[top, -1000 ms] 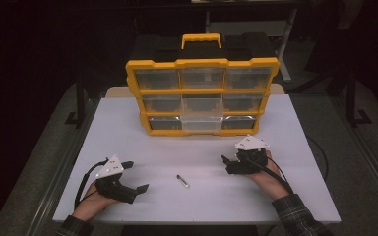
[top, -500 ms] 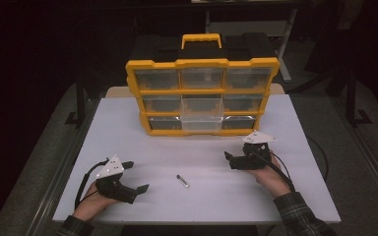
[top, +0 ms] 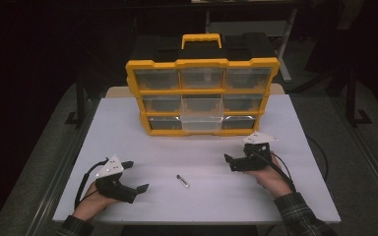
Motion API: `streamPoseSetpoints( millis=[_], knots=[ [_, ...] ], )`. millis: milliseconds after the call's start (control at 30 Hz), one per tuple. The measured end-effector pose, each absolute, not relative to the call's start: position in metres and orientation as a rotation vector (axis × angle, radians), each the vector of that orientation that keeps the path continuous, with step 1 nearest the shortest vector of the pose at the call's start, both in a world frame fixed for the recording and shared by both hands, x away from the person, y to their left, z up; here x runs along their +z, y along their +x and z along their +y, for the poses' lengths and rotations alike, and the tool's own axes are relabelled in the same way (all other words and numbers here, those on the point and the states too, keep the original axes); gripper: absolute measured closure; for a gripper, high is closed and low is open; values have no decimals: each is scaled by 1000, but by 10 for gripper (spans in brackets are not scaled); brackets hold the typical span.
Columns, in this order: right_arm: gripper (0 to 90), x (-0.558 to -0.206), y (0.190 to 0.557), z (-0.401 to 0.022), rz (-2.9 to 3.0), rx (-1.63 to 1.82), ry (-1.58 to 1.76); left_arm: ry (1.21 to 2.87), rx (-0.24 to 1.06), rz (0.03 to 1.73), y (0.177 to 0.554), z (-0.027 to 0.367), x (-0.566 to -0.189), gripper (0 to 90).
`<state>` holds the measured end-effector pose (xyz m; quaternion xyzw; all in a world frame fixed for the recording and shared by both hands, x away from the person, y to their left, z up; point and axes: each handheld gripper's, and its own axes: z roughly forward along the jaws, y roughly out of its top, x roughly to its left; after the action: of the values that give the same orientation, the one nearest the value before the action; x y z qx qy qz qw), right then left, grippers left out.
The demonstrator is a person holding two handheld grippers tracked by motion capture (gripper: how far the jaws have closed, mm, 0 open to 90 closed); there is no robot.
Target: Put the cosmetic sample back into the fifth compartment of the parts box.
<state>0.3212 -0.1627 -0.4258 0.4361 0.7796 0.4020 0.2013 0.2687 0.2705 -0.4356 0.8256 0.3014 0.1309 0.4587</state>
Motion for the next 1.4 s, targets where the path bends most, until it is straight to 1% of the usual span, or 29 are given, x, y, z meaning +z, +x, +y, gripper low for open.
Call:
streamPoseSetpoints(
  millis=[467,1400],
  knots=[
    [13,-423,306,-165,2185,1169,1173,2027,316,749,268,270,-436,0],
    [13,-437,273,-184,2149,1215,1158,2045,312,742,269,271,-435,0]
  ],
)
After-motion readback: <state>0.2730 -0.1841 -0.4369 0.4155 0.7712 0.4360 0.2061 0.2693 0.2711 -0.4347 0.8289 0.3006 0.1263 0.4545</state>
